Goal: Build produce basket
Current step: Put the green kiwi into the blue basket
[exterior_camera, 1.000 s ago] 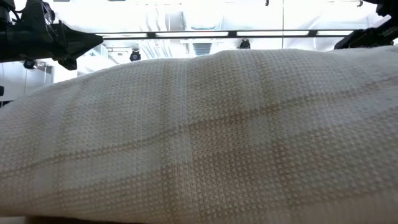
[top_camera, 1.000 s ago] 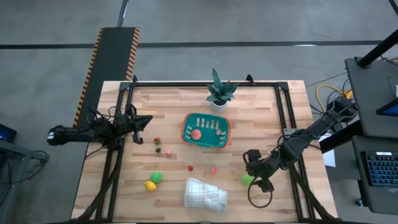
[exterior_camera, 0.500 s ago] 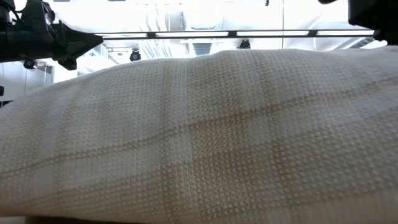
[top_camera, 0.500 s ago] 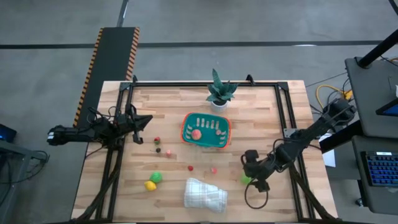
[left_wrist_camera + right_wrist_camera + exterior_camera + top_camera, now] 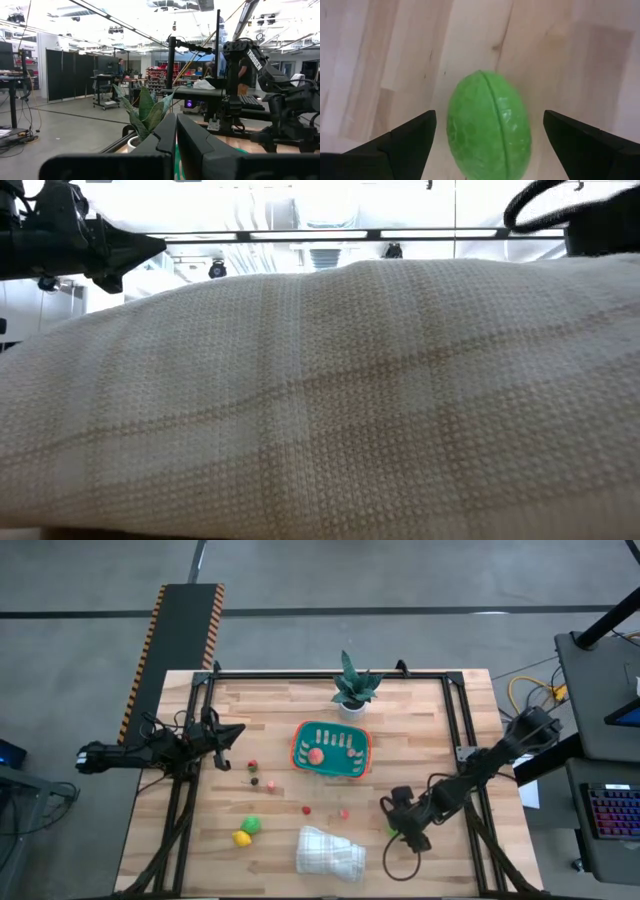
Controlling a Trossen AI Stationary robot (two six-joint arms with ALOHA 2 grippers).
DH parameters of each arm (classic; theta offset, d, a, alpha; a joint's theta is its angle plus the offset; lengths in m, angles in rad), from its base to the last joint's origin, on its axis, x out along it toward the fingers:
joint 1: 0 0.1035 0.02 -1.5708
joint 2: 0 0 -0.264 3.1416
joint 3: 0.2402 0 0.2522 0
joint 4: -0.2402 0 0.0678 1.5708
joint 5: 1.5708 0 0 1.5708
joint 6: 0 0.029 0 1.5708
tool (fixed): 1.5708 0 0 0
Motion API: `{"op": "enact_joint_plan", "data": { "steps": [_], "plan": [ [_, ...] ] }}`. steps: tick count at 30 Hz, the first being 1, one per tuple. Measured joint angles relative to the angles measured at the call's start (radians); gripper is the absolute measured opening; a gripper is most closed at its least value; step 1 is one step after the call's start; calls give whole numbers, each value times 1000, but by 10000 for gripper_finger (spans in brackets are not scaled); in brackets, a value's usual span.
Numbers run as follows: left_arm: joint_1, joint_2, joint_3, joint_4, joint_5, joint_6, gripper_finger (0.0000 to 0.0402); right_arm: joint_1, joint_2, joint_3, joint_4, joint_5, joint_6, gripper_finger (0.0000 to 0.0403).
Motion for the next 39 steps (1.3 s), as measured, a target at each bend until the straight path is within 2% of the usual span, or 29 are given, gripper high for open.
{"op": "enact_joint_plan", "data": {
  "steps": [10, 31, 39],
  "plan": [
    [0, 0, 0, 0, 0, 0, 0, 0, 27, 8, 0, -17, -1, 352],
    [0, 0, 0, 0, 1, 0, 0, 0, 23, 8, 1, -17, -1, 223],
    [0, 0, 0, 0, 1, -1, 0, 0, 22, 8, 1, -17, -1, 226]
  ]
}}
